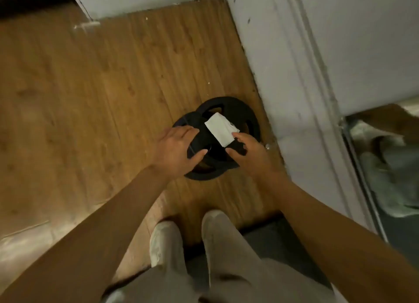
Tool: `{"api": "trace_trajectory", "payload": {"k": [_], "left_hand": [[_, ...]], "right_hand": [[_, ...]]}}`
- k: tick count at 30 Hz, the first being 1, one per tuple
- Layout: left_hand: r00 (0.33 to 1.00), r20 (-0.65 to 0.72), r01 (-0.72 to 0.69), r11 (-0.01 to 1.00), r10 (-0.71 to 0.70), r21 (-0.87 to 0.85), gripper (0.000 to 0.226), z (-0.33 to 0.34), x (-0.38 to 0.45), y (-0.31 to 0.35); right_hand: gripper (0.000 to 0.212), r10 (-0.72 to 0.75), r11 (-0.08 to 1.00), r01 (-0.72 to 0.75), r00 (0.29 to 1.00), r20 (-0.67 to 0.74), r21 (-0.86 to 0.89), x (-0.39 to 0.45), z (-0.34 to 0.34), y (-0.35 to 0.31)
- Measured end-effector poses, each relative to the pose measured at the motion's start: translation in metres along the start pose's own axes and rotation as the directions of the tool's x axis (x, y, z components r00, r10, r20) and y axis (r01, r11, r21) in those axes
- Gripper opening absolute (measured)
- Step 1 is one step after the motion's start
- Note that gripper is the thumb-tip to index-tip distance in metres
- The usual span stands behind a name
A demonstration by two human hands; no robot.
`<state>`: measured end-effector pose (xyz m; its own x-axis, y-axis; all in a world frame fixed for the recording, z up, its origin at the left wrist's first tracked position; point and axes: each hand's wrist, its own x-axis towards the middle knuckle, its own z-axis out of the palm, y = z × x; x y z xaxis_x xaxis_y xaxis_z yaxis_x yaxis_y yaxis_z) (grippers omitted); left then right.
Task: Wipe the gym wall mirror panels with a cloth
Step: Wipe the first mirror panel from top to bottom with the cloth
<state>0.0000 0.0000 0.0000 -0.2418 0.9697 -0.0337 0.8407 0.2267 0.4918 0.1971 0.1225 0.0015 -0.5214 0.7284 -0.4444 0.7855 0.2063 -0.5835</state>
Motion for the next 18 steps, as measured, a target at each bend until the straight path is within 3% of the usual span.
{"api": "trace_trajectory", "payload": {"k": [4, 9, 14, 18], "left_hand": [[0.998, 0.064, 0.018, 0.999, -0.02, 0.04, 0.065, 0.049, 0.017, -0.042], [1.0, -0.002, -0.016, 0.997, 0.016, 0.077, 0.064, 0.072, 0.029, -0.07], [0.998, -0.068, -0.002, 0.999, 0.006, 0.049, 0.06, 0.064, 0.031, -0.075], [0.997, -0.066, 0.036, 0.999, -0.033, 0.035, 0.058, 0.057, 0.027, -0.065]], "right_hand": [[0.06, -0.082, 0.995, 0.077, 0.993, -0.082, -0.061, 0.046, 0.038, 0.03], [0.071, -0.124, 0.98, 0.099, 0.982, -0.144, -0.172, 0.082, 0.067, 0.038], [0.047, -0.239, 0.944, 0.173, 0.945, -0.223, -0.28, 0.084, 0.08, 0.036], [0.039, -0.213, 0.963, 0.159, 0.944, -0.251, -0.218, 0.083, 0.076, 0.03]]}}
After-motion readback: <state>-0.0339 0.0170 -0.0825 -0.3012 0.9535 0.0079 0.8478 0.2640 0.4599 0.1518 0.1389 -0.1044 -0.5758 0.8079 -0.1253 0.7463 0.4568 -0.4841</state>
